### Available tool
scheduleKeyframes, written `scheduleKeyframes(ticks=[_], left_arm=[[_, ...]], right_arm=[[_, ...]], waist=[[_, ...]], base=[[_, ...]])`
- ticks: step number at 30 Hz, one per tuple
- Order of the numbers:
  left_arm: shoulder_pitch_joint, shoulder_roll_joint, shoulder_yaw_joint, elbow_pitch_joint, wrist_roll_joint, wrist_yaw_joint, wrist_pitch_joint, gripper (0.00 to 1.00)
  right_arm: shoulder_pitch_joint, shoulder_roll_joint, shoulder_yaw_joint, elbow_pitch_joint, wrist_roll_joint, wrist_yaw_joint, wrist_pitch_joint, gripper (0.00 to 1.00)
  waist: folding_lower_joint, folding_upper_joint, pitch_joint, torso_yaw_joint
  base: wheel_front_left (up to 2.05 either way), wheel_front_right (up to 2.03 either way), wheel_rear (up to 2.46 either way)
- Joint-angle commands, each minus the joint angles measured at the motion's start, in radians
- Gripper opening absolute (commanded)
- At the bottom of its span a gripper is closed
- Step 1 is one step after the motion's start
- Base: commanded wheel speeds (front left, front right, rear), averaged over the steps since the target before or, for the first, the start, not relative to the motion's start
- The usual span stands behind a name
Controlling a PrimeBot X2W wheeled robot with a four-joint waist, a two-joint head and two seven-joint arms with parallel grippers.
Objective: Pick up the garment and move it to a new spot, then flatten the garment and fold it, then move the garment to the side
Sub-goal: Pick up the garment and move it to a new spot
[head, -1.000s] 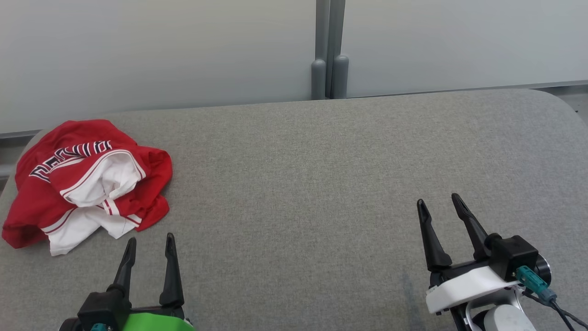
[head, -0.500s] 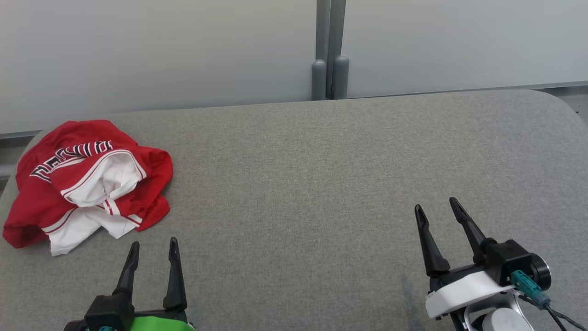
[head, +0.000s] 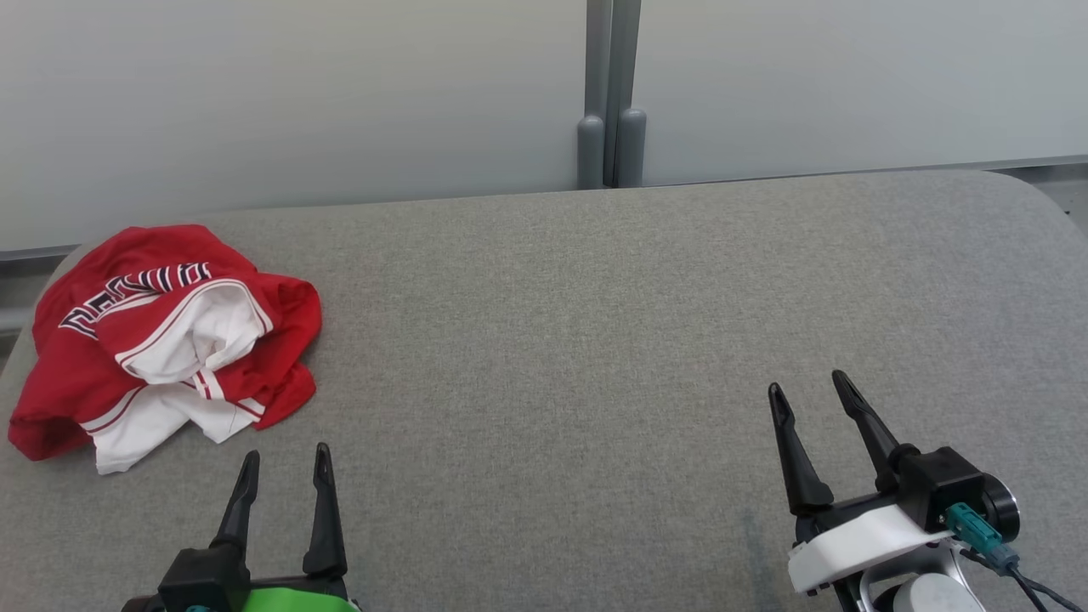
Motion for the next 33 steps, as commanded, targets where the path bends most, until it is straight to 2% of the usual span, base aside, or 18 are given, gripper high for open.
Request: scheduleKeyframes(ticks=[1, 12, 17, 23, 26, 27, 28, 33], left_arm=[[0.019, 0.006, 0.0, 0.002, -0.007, 0.003, -0.002, 1.0], [0.019, 0.006, -0.005, 0.006, -0.004, -0.002, -0.002, 1.0], [0.015, 0.006, -0.006, 0.012, 0.002, -0.006, -0.001, 1.0], [0.009, 0.006, -0.003, 0.009, 0.007, -0.007, -0.001, 1.0], [0.009, 0.006, 0.003, 0.007, 0.009, -0.007, -0.001, 1.0], [0.008, 0.006, 0.007, 0.005, 0.011, -0.007, -0.001, 1.0], [0.008, 0.006, 0.007, 0.005, 0.011, -0.007, -0.001, 1.0], [0.015, 0.007, 0.019, 0.001, 0.014, -0.007, -0.001, 1.0]], right_arm=[[0.008, -0.004, 0.001, -0.003, 0.003, 0.0, -0.004, 1.0], [0.022, -0.004, -0.001, -0.007, 0.002, 0.0, -0.004, 1.0], [0.025, -0.004, -0.003, -0.01, 0.001, 0.0, -0.004, 1.0], [0.029, -0.004, 0.003, -0.021, 0.003, 0.0, -0.004, 1.0], [0.029, -0.004, 0.007, -0.024, 0.006, 0.0, -0.004, 1.0], [0.029, -0.004, 0.009, -0.026, 0.007, 0.0, -0.004, 1.0], [0.029, -0.004, 0.009, -0.026, 0.007, 0.0, -0.004, 1.0], [0.022, -0.004, 0.014, -0.03, 0.016, 0.0, -0.004, 1.0]], waist=[[0.0, 0.0031, -0.001, 0.0], [0.0, 0.0031, -0.011, 0.01], [0.0, 0.0031, -0.016, 0.039], [0.0, 0.0031, -0.017, 0.11], [0.0, 0.0031, -0.015, 0.159], [0.0, 0.0031, -0.013, 0.196], [0.0, 0.0031, -0.013, 0.196], [0.0, 0.0031, -0.007, 0.286]], base=[[0.0, 0.0, 0.0], [0.0, 0.0, 0.0], [0.0, 0.0, 0.0], [0.0, 0.0, 0.0], [0.0, 0.0, 0.0], [0.0, 0.0, 0.0], [0.0, 0.0, 0.0], [0.0, 0.0, 0.0]])
